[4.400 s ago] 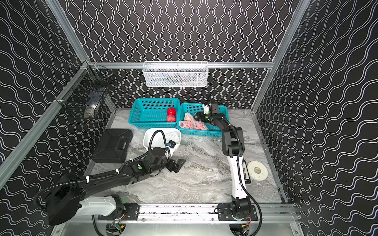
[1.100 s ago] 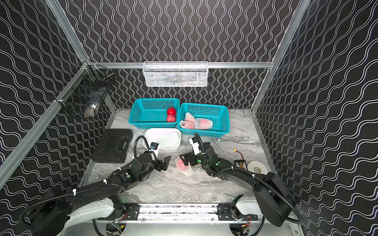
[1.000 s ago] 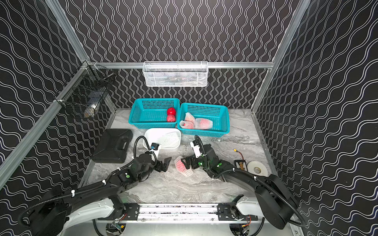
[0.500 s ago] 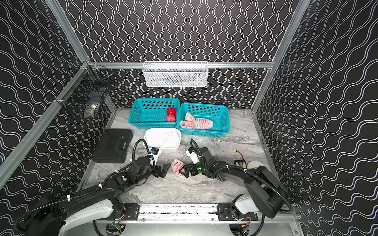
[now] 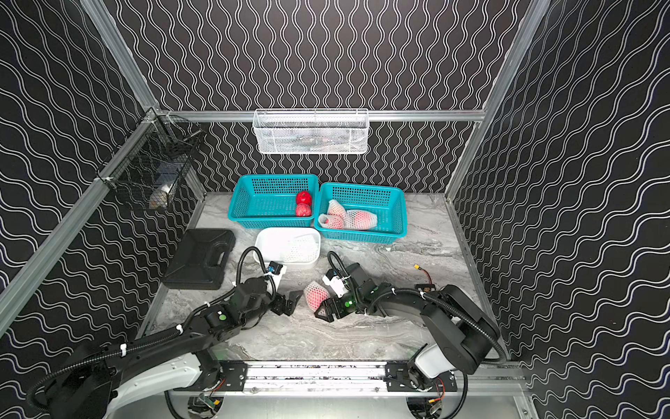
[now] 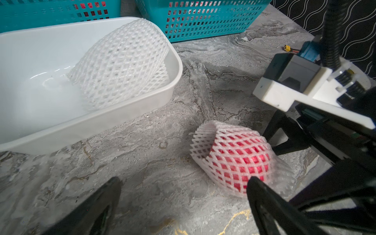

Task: Remove foam nets from apples
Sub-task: Remove the foam net from the apple.

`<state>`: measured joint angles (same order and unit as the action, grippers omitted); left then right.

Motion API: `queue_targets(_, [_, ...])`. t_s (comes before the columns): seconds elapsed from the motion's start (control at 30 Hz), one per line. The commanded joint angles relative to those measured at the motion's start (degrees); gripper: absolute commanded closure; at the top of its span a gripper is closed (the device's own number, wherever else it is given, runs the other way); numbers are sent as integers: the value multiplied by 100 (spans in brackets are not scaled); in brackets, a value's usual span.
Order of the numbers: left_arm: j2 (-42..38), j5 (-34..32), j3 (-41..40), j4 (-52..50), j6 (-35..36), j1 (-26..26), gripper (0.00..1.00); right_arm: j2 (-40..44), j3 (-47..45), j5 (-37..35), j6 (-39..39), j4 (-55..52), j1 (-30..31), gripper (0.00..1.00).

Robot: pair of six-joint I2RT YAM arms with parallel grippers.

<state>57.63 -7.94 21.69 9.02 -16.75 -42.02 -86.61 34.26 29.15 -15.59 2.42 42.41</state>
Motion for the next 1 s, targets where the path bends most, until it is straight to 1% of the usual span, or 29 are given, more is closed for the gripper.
queue_targets(0.0, [8, -80, 20, 109, -40, 1, 0, -40, 57, -148, 24, -242, 48, 22])
queue_targets(0.1, [-45, -160, 2, 92, -14, 3, 0, 97, 2, -404, -48, -239, 59, 35])
queue_targets(0.13, [-56, -185, -7, 84, -4, 1, 0, 159, 2, -447, -45, -265, 49, 42])
queue_targets(0.27, [-102, -233, 19, 15, 13, 1, 1, 491, -44, -594, -137, -288, 56, 55])
queue_targets(0.3, [-111, -246, 6, 4, 14, 0, 0, 582, -76, -632, -189, -244, 57, 60])
queue_targets(0.33, [-119, -266, 2, -4, 28, 1, 0, 677, -77, -679, -232, -242, 57, 62])
queue_targets(0.43, [-154, -360, 20, -78, 25, 2, 0, 810, 54, -632, -263, -421, 57, 66])
queue_targets(0.5, [-171, -392, 76, -150, 47, 2, 0, 820, 196, -586, -251, -616, 57, 71])
queue_targets(0.53, [-173, -391, 83, -159, 71, 2, 1, 783, 261, -615, -251, -693, 57, 75])
queue_targets(0.67, [-189, -476, 107, -239, 95, 8, 0, 508, 570, -742, -243, -1106, 57, 82])
queue_targets(0.77, [-292, -524, 138, -367, 81, 9, 0, 526, 822, -829, -319, -1443, 57, 87])
queue_targets(0.87, [-418, -575, 132, -435, 93, 3, 1, 576, 1267, -778, -340, -2023, 56, 88])
queue_targets(0.97, [-476, -629, 95, -420, 103, 7, 0, 423, 1772, -796, -282, -2671, 57, 88])
